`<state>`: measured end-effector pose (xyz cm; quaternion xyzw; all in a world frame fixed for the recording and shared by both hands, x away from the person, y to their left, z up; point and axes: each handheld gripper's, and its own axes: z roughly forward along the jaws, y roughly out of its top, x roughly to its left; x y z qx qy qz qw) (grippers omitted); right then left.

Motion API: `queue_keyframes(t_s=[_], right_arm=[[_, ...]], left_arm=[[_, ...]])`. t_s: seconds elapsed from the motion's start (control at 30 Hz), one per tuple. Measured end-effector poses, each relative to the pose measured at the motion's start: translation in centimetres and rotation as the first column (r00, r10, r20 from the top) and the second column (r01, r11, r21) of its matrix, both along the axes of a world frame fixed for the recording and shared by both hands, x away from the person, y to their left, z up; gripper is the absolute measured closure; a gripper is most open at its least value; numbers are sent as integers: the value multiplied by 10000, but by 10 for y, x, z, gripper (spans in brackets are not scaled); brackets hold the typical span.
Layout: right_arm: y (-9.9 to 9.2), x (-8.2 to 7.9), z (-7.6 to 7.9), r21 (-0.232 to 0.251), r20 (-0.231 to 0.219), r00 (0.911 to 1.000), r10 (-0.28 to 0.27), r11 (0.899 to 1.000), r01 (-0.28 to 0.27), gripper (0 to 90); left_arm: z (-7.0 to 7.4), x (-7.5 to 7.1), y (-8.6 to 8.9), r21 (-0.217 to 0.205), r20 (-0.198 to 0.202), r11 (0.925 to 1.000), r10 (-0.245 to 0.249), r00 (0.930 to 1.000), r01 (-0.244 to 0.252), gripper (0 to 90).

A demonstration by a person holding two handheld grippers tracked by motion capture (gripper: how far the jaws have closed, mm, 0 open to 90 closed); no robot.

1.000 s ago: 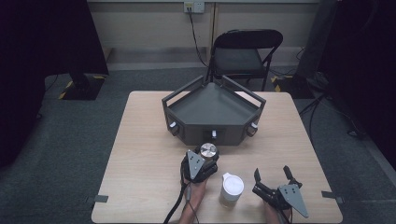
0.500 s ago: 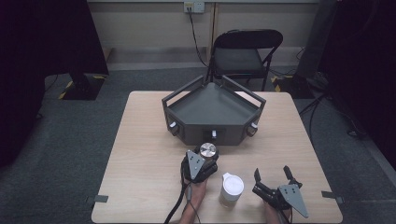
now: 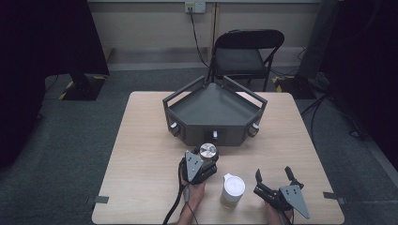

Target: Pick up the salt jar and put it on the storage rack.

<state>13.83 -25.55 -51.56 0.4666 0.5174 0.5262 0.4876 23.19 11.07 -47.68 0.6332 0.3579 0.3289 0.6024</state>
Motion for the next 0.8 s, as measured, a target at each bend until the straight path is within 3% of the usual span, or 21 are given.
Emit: queue_keyframes(t_s=[0.6, 0.8], right_arm=[[0, 0, 0, -2, 0, 10000, -2, 10000, 2, 0], [0, 0, 0, -3, 0, 10000, -1, 10000, 1, 0]], left_arm=[[19, 1, 14, 289, 320, 9961, -839, 9960, 830, 349], [26, 3, 24, 104, 529, 9943, -1069, 9929, 1065, 349]])
